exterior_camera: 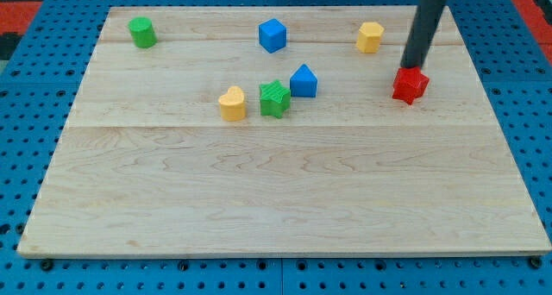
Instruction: Move your arm at the yellow hexagon
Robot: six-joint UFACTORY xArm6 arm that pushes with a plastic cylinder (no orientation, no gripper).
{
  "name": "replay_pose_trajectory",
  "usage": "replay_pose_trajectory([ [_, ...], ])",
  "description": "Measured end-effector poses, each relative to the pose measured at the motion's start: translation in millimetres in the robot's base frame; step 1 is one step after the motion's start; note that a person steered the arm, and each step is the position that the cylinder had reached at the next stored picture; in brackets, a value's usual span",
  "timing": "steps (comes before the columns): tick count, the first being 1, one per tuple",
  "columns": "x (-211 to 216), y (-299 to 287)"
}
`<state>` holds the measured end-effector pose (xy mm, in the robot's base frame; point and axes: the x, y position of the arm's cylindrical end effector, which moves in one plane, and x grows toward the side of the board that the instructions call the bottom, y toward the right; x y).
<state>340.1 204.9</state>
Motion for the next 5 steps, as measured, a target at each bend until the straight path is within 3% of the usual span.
replay_pose_trajectory([
  [1, 38.0, -16.9],
  [2, 46.3, -46.8],
  [5, 10.0, -51.6],
])
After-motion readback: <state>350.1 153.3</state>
